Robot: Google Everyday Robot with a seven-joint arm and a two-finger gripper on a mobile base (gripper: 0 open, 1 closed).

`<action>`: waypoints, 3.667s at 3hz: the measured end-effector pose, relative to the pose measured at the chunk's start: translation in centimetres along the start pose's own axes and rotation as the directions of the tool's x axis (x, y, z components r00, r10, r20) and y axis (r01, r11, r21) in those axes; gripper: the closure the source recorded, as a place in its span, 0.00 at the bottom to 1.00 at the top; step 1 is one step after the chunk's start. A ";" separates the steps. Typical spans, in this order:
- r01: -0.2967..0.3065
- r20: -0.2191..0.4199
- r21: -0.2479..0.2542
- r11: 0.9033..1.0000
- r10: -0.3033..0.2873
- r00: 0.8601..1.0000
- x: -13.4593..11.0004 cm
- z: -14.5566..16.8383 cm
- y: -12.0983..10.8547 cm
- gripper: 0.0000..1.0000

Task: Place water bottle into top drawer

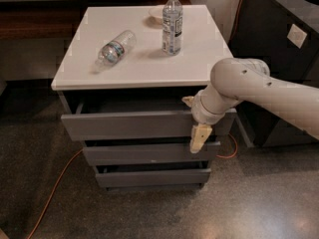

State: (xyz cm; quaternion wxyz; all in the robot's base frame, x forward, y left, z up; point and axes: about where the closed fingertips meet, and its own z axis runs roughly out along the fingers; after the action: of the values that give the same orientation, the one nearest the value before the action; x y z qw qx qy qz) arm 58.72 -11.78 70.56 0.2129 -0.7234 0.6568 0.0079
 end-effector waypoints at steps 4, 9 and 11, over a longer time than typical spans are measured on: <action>0.010 0.026 -0.030 1.000 -0.009 1.000 1.4 5.3 -4.1 0.26; -0.056 0.141 -0.080 0.995 0.067 0.988 -2.0 2.7 5.6 1.00; -0.056 0.141 -0.080 0.995 0.067 0.988 -2.0 2.7 5.6 1.00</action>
Offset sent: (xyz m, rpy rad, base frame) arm 0.0564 -0.0059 -0.0320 0.0230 0.0157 0.0218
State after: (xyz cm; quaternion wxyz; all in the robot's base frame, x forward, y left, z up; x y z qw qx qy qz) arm 53.81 -9.29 66.97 0.2317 -0.7080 0.6608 0.0917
